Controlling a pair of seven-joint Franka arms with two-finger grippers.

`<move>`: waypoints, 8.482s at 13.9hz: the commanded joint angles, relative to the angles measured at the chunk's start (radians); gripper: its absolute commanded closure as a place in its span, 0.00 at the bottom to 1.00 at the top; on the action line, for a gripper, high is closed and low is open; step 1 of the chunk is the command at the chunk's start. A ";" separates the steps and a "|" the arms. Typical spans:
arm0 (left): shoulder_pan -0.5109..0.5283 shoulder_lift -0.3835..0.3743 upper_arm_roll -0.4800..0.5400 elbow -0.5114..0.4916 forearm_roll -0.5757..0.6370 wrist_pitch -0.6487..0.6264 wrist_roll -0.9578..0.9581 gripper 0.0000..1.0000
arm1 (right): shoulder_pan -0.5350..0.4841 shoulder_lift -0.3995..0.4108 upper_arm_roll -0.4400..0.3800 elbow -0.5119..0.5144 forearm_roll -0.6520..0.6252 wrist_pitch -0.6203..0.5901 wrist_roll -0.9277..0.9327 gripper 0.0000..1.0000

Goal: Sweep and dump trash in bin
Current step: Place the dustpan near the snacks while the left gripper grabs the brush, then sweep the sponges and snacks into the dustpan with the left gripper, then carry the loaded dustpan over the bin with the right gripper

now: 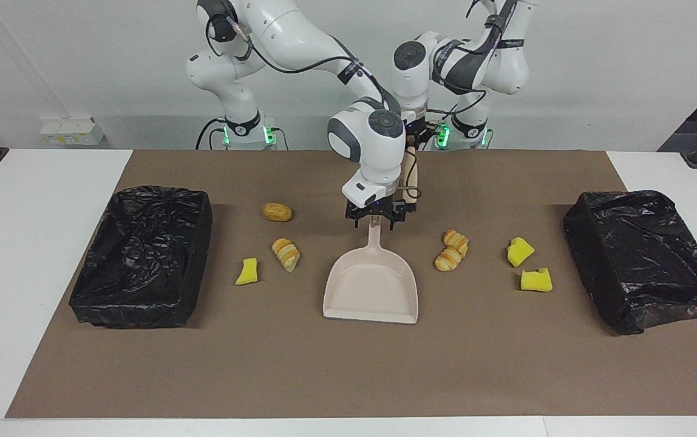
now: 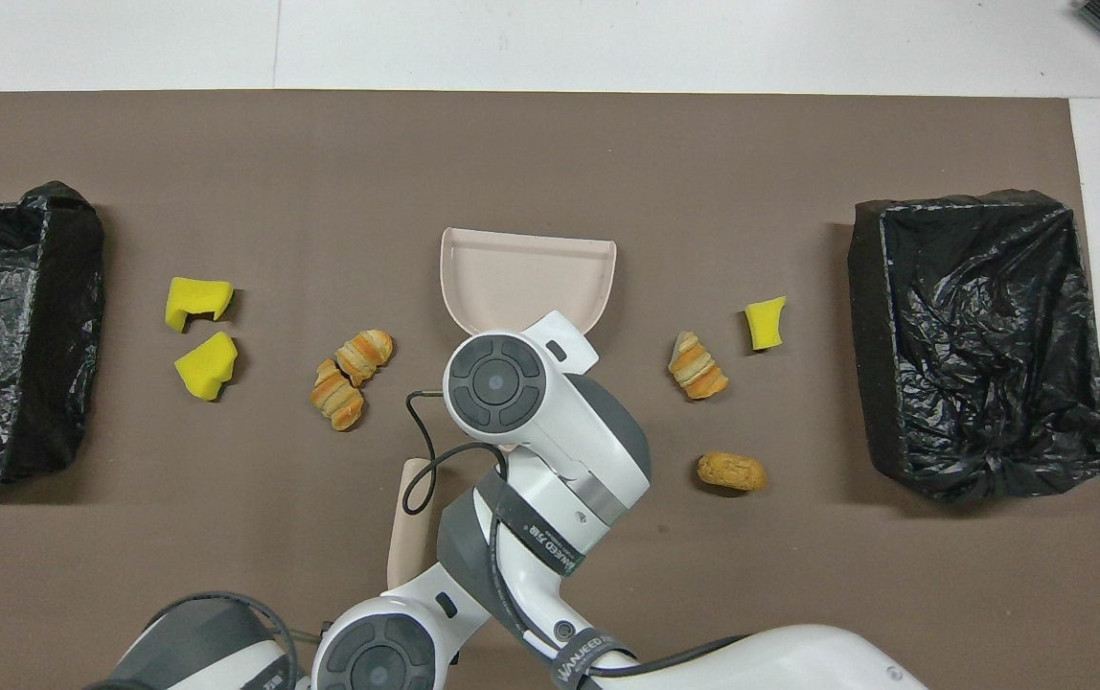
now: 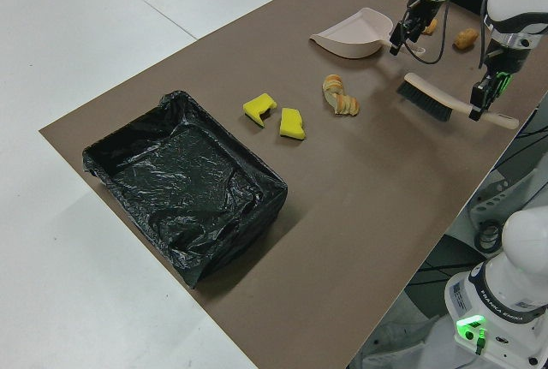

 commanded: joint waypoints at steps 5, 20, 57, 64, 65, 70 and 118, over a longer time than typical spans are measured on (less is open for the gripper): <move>0.299 -0.040 -0.004 0.001 0.067 0.012 0.209 1.00 | -0.004 -0.036 0.004 -0.044 0.008 0.034 0.010 0.98; 0.897 0.388 0.002 0.396 0.090 0.236 0.752 1.00 | -0.120 -0.162 0.004 -0.021 0.011 -0.092 -0.795 1.00; 0.226 0.379 -0.008 0.292 -0.380 0.280 0.315 1.00 | -0.189 -0.127 0.004 -0.090 -0.084 -0.100 -1.751 1.00; 0.279 0.335 0.004 0.409 -0.375 0.254 0.122 1.00 | -0.248 -0.130 0.004 -0.087 -0.073 -0.097 -1.866 1.00; 0.287 0.335 0.005 0.409 -0.372 0.248 0.093 1.00 | -0.248 -0.130 0.004 -0.088 -0.072 -0.077 -1.881 1.00; 0.377 0.304 0.004 0.317 -0.340 0.168 0.090 1.00 | -0.248 -0.128 0.004 -0.096 -0.069 -0.055 -1.912 1.00; -0.057 0.103 -0.005 -0.081 -0.133 0.399 -0.202 0.41 | -1.038 -0.455 -0.015 -0.095 0.111 -0.261 -2.736 1.00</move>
